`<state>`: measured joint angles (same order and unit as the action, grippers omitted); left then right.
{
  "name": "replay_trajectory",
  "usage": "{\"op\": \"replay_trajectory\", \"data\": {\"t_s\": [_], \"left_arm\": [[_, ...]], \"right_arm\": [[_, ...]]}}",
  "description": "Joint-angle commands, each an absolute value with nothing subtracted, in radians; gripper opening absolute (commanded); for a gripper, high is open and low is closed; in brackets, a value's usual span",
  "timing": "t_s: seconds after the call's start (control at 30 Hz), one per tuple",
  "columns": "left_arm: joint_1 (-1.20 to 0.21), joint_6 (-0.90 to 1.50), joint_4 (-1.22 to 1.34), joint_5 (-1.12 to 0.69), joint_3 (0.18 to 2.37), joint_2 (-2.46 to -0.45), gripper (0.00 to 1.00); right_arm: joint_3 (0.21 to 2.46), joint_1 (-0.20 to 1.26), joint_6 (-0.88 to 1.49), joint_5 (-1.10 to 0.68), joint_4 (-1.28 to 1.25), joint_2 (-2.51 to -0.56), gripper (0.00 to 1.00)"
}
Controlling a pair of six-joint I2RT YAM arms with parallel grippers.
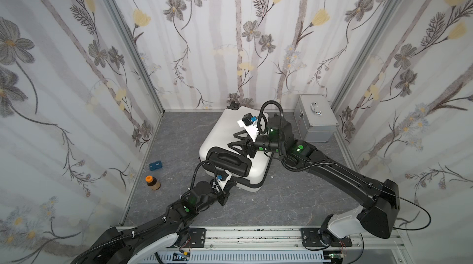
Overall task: Open the suitcase zippers
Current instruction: Place the suitcase at the center of the board, then unzip the zipper on the suitcase.
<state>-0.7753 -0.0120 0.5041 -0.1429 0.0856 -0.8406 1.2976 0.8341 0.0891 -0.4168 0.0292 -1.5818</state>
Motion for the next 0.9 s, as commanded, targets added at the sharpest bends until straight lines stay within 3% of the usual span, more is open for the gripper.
{"op": "replay_trajectory", "data": {"t_s": [0.0, 0.3, 0.47, 0.8, 0.87], "left_arm": [[-0.773, -0.014, 0.543, -0.122, 0.087, -0.851, 0.00], [-0.773, -0.022, 0.539, -0.137, 0.086, -0.856, 0.00], [-0.773, -0.025, 0.526, -0.174, 0.087, -0.860, 0.00], [-0.773, -0.036, 0.513, -0.223, 0.089, -0.833, 0.00], [-0.773, -0.041, 0.496, -0.247, 0.092, -0.820, 0.00]], "right_arm": [[1.240, 0.808, 0.156, -0.407, -0.008, -1.510, 0.64], [0.877, 0.707, 0.462, -0.307, 0.065, -1.191, 0.69], [0.596, 0.708, 0.686, -0.329, -0.160, -1.028, 0.72], [0.543, 0.848, 0.795, -0.288, -0.278, -1.129, 0.69], [0.539, 0.868, 0.798, -0.292, -0.329, -1.169, 0.60]]}}
